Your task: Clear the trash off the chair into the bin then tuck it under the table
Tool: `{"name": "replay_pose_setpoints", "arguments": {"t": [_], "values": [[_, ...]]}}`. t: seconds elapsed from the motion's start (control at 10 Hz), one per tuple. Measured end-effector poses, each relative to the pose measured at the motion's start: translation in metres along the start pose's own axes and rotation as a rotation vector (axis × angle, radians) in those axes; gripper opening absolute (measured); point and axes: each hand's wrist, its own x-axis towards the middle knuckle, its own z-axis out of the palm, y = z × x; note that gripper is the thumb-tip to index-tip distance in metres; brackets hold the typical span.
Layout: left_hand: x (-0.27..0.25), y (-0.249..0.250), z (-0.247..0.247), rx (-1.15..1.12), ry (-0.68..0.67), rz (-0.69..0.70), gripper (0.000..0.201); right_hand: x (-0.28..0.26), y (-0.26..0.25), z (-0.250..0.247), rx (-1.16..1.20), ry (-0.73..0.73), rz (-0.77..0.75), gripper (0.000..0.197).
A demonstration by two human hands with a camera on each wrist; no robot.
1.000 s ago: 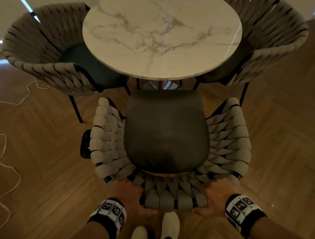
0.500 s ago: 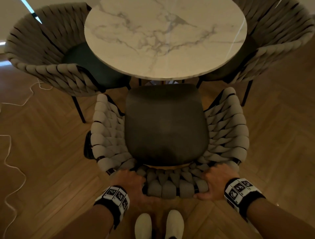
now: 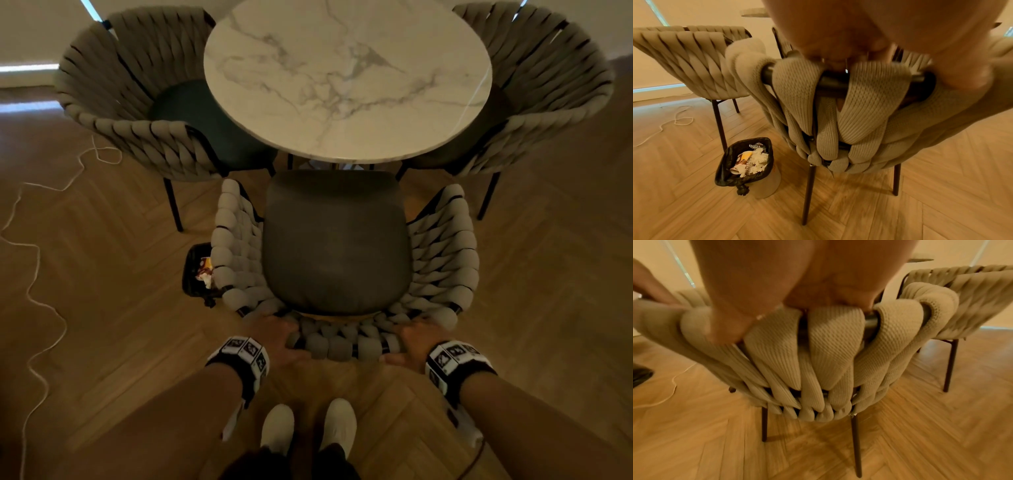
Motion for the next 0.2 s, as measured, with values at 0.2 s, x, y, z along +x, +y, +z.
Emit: {"name": "replay_pose_setpoints", "arguments": {"t": [0.2], "values": [[-0.043,-0.022,-0.028,-0.154,-0.099,-0.028,0.031,-0.011,-0.036,-0.029,0.101,-0.061,0.182,0.049]]}}
